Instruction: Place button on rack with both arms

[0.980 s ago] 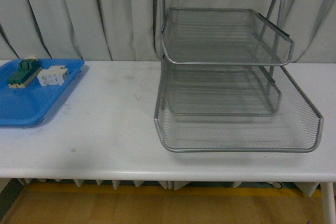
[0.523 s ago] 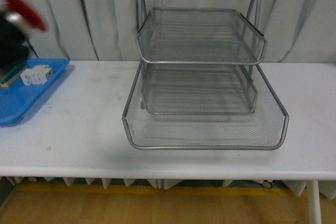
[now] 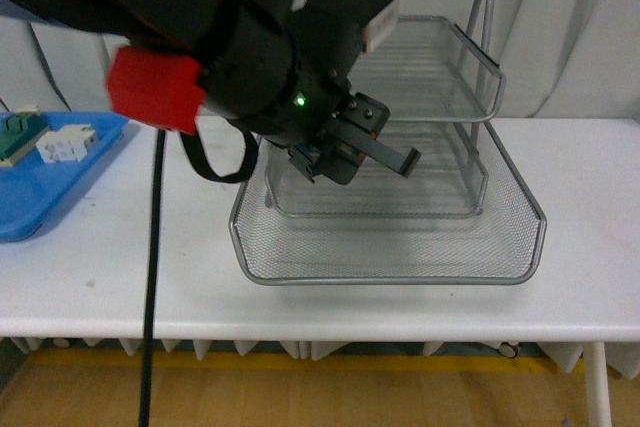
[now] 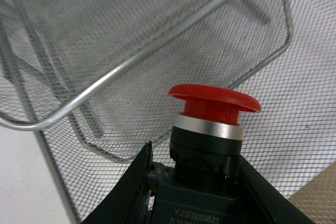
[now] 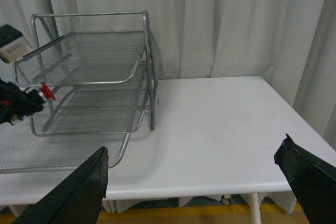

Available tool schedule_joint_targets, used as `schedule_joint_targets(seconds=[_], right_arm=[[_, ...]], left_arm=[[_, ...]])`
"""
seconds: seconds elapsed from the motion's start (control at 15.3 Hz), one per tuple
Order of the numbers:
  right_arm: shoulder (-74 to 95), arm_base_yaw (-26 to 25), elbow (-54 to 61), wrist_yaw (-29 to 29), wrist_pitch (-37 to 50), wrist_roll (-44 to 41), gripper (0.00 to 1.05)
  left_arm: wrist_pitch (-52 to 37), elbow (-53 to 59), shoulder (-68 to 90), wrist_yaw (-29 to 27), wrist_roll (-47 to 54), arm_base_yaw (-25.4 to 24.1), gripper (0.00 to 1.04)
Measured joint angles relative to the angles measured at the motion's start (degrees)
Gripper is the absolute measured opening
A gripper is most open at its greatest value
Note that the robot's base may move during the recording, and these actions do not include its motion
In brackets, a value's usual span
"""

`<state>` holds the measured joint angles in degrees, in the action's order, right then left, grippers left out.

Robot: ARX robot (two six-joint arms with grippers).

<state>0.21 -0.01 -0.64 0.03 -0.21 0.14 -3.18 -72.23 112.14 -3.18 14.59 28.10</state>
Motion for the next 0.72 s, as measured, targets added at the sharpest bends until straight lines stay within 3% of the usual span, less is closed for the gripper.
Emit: schedule_joint_targets(seconds=[0.26,0.39,0.59,0.65,0.72], right_arm=[[0.0,0.0,0.0,0.0,0.0,0.0,0.98],[0.0,0.0,0.0,0.0,0.0,0.0,0.98],[0.0,0.0,0.0,0.0,0.02,0.02,0.98],[0.0,0.0,0.0,0.0,0.0,0.0,0.98],[0.0,0.0,0.0,-0.02,-0.04,0.0,0.98]], left_arm=[[1.92,-6.67,11.76,-0.87,-0.66,-0.13,0.39],[-0.31,-6.25,10.82,0.5,-2.73,-0.42,0.63],[-8.94,5.97,-3.1,6.86,-5.75,-1.77,0.96],[-14.43,11.45,-10.43,6.23,-7.08,-2.84,0.99],[-29.51,17.09,-14.25,-4.0,-9.49,-2.86,0.88]])
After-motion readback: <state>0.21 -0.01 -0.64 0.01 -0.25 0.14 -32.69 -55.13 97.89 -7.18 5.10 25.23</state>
